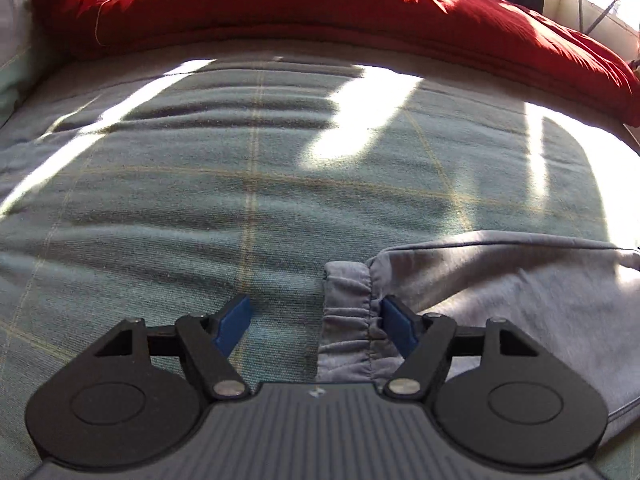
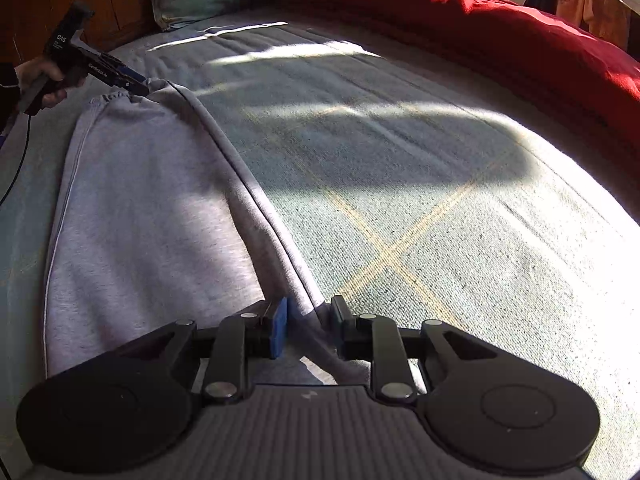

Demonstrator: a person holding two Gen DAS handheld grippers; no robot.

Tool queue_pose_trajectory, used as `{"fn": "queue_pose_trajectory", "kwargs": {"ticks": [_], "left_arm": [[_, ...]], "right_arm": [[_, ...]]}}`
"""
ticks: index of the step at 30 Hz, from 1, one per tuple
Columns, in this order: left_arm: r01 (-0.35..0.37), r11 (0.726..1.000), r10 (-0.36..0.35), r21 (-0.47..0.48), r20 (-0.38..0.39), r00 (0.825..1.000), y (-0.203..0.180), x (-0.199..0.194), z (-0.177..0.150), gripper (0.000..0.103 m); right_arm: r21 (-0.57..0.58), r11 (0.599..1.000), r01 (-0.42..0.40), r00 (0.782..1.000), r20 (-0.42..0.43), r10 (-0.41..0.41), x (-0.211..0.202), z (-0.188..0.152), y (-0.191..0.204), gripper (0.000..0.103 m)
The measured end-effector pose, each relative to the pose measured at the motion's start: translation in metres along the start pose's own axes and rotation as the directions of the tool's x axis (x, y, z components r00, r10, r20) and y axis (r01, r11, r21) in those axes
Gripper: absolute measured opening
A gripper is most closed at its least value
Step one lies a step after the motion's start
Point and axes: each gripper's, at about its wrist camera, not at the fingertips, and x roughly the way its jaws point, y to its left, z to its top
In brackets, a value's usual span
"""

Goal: Fold clothes

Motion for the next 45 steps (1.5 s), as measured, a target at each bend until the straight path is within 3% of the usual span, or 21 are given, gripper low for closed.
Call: {"fn": "queue_pose_trajectory", "kwargs": {"ticks": [3, 5, 6, 8, 11, 13, 16, 21, 27, 30, 33, 41, 45], "left_arm": [[-0.019, 1.000, 0.019, 0.003, 0.054, 0.998, -0.009, 0.008, -0.001, 0.071], [-0.040, 0.997, 0.035, 0.065, 0.067, 0.997, -0.024, 0.012, -0.001, 0.068], [-0.050, 0.994, 0.043, 0.099, 0.072, 0.997, -0.032, 0.013, -0.001, 0.064], [-0.039, 0.993, 0.030, 0.115, 0.079, 0.996, -0.040, 0.009, -0.003, 0.037], [-0.045, 0.990, 0.033, 0.136, 0.089, 0.996, -0.051, 0.001, -0.008, 0.032], [-0.079, 0.981, 0.061, 0.176, 0.106, 0.993, -0.062, -0.005, -0.011, 0.031], [-0.134, 0.966, 0.103, 0.219, 0.144, 0.984, -0.077, -0.016, -0.013, 0.030], [-0.196, 0.968, 0.160, 0.155, 0.216, 0.963, -0.078, -0.033, -0.002, 0.030], [-0.234, 0.972, 0.212, 0.034, 0.311, 0.927, -0.067, -0.048, 0.020, 0.030], [-0.227, 0.974, 0.210, 0.014, 0.331, 0.920, -0.066, -0.046, 0.035, 0.030], [-0.236, 0.972, 0.219, 0.010, 0.325, 0.920, -0.069, -0.033, 0.054, 0.030], [-0.269, 0.963, 0.263, -0.017, 0.283, 0.922, -0.084, 0.032, 0.087, 0.031], [-0.350, 0.937, 0.335, 0.027, 0.221, 0.916, -0.090, 0.068, 0.083, 0.040]], "right_arm": [[-0.002, 1.000, 0.017, 1.000, -0.003, -0.017, 0.000, 0.000, 0.003, 0.027], [-0.003, 1.000, 0.030, 1.000, -0.001, -0.030, 0.000, 0.000, 0.005, 0.027], [-0.003, 0.999, 0.036, 0.999, 0.001, -0.036, 0.000, 0.000, 0.006, 0.027], [-0.006, 0.999, 0.050, 0.999, 0.003, -0.050, -0.001, -0.001, 0.008, 0.027], [-0.023, 0.997, 0.069, 0.998, 0.005, -0.069, -0.002, -0.001, 0.013, 0.026], [-0.042, 0.996, 0.075, 0.997, 0.006, -0.075, -0.003, -0.001, 0.018, 0.014], [-0.105, 0.990, 0.092, 0.996, 0.005, -0.092, -0.008, -0.002, 0.028, 0.005], [-0.148, 0.977, 0.154, 0.988, 0.040, -0.150, -0.022, 0.008, 0.037, 0.005], [-0.181, 0.936, 0.302, 0.953, 0.070, -0.294, -0.017, 0.031, 0.041, 0.004], [-0.143, 0.927, 0.347, 0.937, 0.084, -0.338, -0.014, 0.043, 0.028, 0.004], [-0.099, 0.919, 0.382, 0.922, 0.103, -0.372, -0.008, 0.054, 0.012, 0.004], [-0.036, 0.905, 0.424, 0.905, 0.059, -0.421, 0.027, 0.054, -0.024, 0.005], [-0.032, 0.907, 0.421, 0.907, 0.036, -0.420, 0.043, 0.047, -0.027, 0.005]]}}
